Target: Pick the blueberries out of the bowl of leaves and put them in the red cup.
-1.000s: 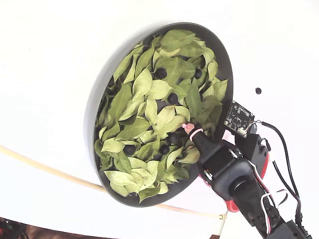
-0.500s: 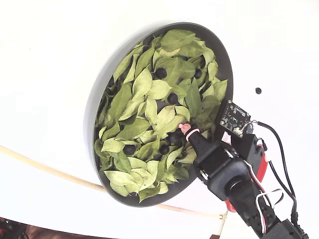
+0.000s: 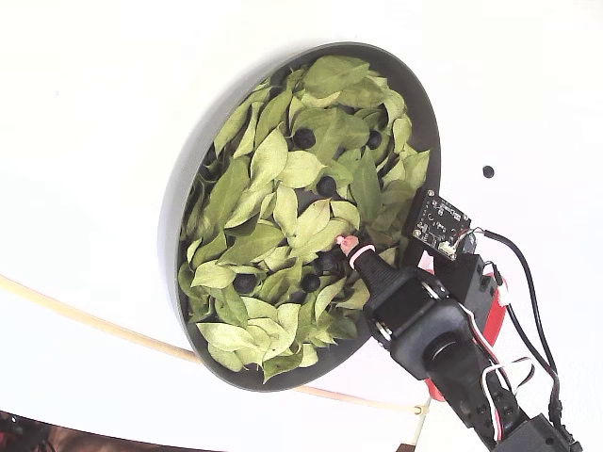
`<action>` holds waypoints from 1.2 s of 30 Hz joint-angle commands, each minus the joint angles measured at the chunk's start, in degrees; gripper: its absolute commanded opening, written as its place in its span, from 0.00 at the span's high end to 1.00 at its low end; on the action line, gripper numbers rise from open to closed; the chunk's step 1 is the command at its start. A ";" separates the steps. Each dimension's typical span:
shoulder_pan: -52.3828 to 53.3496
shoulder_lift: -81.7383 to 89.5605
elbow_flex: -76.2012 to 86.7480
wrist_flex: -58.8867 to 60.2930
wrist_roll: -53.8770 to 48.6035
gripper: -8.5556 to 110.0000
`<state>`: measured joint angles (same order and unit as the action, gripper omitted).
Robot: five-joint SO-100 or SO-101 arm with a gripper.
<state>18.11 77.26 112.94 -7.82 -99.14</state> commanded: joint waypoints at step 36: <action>-0.18 5.62 -0.62 -1.41 -1.85 0.85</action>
<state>18.11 76.64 112.32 -8.17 -100.28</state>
